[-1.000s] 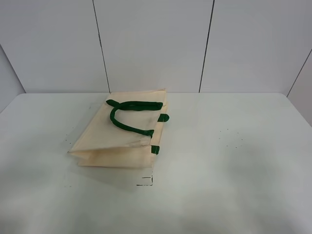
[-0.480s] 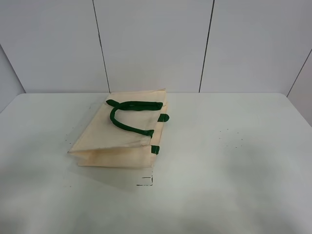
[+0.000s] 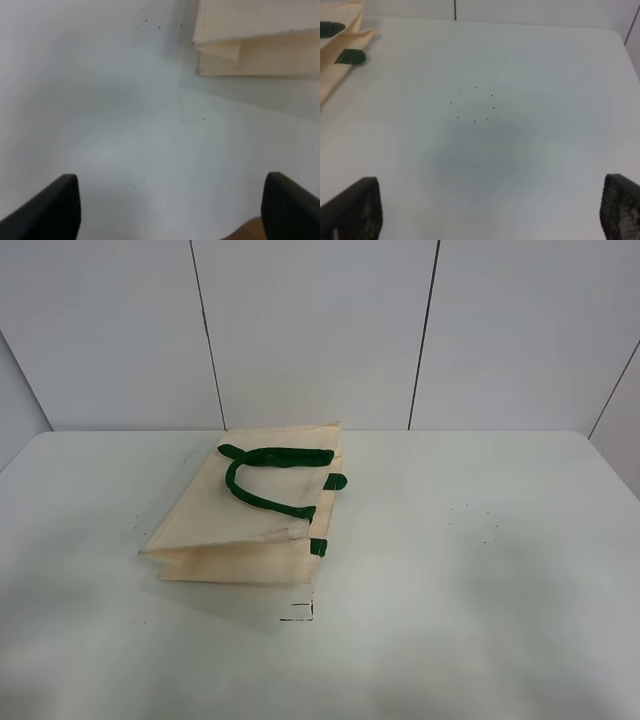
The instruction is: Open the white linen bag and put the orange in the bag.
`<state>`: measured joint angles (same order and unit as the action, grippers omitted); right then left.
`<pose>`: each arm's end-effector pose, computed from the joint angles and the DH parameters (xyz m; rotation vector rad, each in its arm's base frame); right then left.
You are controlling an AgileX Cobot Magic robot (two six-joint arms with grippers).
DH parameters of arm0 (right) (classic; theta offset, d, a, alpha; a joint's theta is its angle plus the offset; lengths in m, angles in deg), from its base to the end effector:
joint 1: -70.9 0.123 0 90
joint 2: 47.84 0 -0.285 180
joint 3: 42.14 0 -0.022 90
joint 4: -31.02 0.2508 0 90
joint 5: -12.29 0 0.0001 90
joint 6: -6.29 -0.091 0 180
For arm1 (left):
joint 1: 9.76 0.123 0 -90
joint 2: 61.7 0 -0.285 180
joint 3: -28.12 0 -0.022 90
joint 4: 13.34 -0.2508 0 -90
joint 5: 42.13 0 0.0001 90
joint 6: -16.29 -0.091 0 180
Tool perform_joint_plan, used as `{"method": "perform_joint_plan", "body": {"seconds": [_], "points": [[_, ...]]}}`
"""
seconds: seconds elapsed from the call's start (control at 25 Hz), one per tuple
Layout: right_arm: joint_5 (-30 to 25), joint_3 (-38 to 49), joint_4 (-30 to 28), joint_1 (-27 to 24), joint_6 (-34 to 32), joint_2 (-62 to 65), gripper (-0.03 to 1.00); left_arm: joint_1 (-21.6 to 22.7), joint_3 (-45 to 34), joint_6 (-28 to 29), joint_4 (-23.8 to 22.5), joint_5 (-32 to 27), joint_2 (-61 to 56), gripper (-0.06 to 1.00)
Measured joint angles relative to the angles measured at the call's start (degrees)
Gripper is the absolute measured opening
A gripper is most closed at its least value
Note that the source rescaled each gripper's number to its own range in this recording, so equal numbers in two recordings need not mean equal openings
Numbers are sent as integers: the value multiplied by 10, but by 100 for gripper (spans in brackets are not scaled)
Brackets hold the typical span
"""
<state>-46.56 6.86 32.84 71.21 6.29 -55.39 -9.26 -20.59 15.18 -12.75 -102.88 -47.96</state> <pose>-0.0033 0.0025 0.2780 -0.0062 2.0139 0.0413 0.0114 -0.0007 0.2763 0.0113 2.1502 0.0038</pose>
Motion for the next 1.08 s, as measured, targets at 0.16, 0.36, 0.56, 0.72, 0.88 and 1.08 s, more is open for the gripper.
{"method": "perform_joint_plan", "body": {"seconds": [0.16,0.36,0.56,0.72,0.88,1.08], "points": [[0,0,0,0,0,0,100,0,0,0,0,1,-7,89],[0,0,0,0,0,0,100,0,0,0,0,0,-60,89],[0,0,0,0,0,0,100,0,0,0,0,0,-61,89],[0,0,0,0,0,0,100,0,0,0,0,1,-61,89],[0,0,0,0,0,0,100,0,0,0,0,1,-61,89],[0,0,0,0,0,0,100,0,0,0,0,1,-61,89]]}}
